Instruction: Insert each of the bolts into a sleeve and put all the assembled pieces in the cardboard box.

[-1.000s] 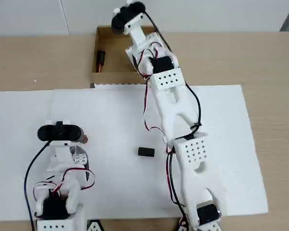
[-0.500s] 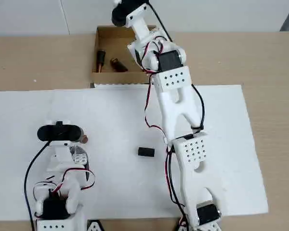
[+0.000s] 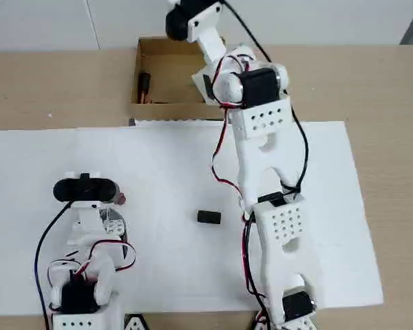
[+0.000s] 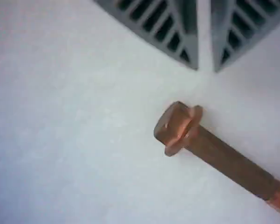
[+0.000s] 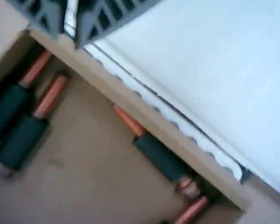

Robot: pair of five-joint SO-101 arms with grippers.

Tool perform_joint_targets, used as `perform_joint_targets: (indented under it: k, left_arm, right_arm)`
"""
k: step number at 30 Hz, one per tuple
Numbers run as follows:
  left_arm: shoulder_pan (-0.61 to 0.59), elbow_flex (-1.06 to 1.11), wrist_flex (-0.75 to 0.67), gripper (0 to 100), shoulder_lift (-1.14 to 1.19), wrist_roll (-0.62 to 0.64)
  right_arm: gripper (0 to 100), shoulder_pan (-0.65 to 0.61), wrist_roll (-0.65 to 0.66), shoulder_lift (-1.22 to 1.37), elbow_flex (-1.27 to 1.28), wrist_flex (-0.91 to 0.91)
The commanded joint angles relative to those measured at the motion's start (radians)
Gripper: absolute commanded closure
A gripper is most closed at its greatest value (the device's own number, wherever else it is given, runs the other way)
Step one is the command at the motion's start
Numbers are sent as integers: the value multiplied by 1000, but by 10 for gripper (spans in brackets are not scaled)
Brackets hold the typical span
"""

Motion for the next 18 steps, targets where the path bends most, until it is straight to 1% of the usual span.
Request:
perform_joint_targets:
  k: [1,3,5,9,12,18]
  left_arm:
    - [2,-2,-11,994,-9,-3]
    - [2,-2,-11,994,-9,-3]
    - [2,-2,-11,994,-9,-3]
    - [2,-2,-11,994,-9,-3]
    - [2,-2,-11,994,-9,-3]
    - [2,-2,-11,994,-9,0]
  right_arm:
    - [995,8,3,-111,-86,16]
    - [995,5,2,-130,-84,21]
    - [995,7,-35,-151,-61,21]
    - [995,7,-89,-234,54,21]
    - [995,7,-100,-326,216,21]
    - [995,5,-100,-561,634,16]
